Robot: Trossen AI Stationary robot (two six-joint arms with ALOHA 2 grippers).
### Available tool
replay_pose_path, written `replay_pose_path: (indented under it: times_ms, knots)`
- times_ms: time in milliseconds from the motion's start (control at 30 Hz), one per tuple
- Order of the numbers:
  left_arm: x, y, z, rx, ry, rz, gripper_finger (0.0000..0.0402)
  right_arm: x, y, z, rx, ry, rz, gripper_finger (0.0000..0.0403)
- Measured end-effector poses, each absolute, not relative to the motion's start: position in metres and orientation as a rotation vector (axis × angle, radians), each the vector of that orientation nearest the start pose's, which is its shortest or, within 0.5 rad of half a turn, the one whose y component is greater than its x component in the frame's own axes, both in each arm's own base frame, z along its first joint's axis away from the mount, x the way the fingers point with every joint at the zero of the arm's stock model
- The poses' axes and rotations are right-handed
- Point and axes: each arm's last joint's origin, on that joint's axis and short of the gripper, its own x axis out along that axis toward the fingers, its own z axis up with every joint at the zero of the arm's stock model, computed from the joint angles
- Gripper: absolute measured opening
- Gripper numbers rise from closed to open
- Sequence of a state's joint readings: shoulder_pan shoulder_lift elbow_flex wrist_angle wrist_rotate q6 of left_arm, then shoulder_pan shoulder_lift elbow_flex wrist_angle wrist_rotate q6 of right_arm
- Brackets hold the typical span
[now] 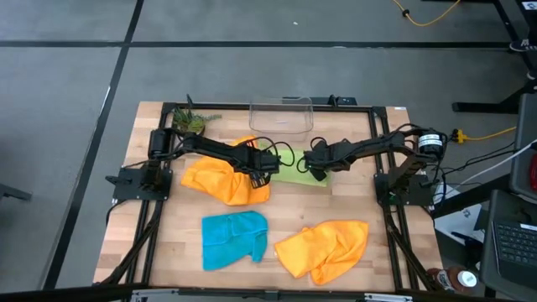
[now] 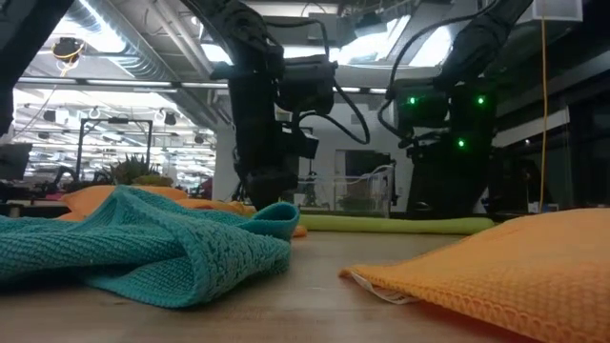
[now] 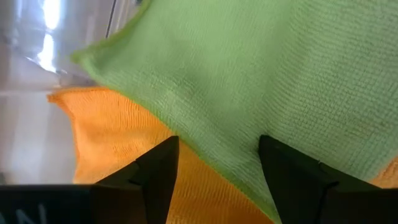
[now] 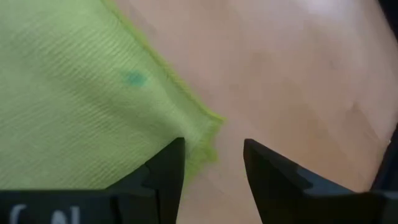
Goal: Fold microfiber towels
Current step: Fold the green microfiber cloth
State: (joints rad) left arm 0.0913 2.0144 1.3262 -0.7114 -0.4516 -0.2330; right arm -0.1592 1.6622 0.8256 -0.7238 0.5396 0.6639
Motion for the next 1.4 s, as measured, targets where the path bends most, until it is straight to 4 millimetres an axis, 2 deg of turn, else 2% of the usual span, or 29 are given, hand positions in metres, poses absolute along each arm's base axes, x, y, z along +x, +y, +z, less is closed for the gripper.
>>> replay_pose_path:
  times_ms: [200,333,467,533,633,733,900,967,1100,1233,1400]
  knots:
    - [0.388,0.043,0.162,0.098,1.281,0.586,0.0218,0.250,-0.050,0.149,0.190,1.250,-0.965,0.0168]
    - [0.394,0.037,0.176,0.122,1.272,0.589,0.0218,0.251,-0.049,0.147,0.219,1.267,-0.929,0.0168]
    - [0.395,0.028,0.189,0.140,1.298,0.575,0.0218,0.252,-0.044,0.139,0.244,1.319,-0.796,0.0168]
    - [0.394,0.019,0.195,0.139,1.322,0.577,0.0218,0.249,-0.040,0.136,0.210,1.372,-0.742,0.0168]
    - [0.389,0.004,0.198,0.127,1.356,0.589,0.0218,0.241,-0.036,0.139,0.176,1.424,-0.760,0.0168]
    - [0.385,-0.014,0.197,0.115,1.363,0.597,0.0218,0.237,-0.032,0.146,0.139,1.404,-0.809,0.0168]
    - [0.381,-0.049,0.197,0.088,1.342,0.571,0.0218,0.233,-0.022,0.161,0.104,1.348,-0.768,0.0168]
    - [0.379,-0.062,0.197,0.087,1.331,0.561,0.0218,0.241,-0.020,0.166,0.077,1.262,-0.716,0.0168]
    - [0.375,-0.086,0.197,0.099,1.314,0.532,0.0218,0.269,-0.017,0.172,0.025,1.029,-0.533,0.0168]
    - [0.369,-0.105,0.197,0.114,1.302,0.511,0.0218,0.284,-0.024,0.157,-0.012,0.917,-0.423,0.0168]
    - [0.363,-0.125,0.198,0.159,1.288,0.481,0.0218,0.292,-0.036,0.127,0.003,0.875,-0.359,0.0168]
